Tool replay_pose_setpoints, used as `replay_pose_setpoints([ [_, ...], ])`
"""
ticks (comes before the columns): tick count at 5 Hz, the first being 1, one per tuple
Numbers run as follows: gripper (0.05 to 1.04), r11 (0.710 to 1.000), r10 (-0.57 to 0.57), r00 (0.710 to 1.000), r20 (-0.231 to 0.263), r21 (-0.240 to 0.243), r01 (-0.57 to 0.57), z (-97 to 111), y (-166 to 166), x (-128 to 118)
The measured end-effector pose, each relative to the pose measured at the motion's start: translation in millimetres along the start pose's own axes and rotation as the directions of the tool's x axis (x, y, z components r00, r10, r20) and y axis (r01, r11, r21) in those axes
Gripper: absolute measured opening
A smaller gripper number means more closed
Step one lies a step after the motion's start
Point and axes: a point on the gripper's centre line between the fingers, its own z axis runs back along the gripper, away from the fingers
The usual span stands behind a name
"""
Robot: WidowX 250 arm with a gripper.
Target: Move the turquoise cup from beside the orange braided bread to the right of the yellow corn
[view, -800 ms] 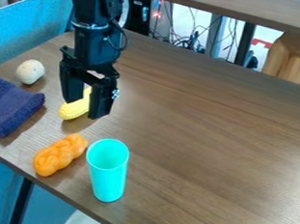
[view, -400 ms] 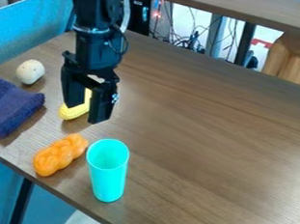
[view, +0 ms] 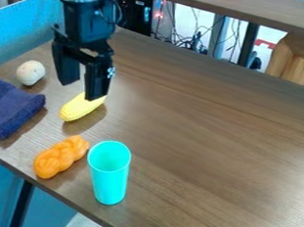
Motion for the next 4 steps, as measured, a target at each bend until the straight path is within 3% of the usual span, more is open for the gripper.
replay_pose_setpoints([
  [2,0.999,0.99,-0.095,0.995,-0.025,0.105,0.097,-3,-57,-7],
  [3,0.999,0.988,-0.113,0.993,-0.033,0.105,0.116,-8,-74,-15],
  [4,0.999,0.991,-0.106,0.993,-0.06,0.072,0.111,-18,-84,-24],
])
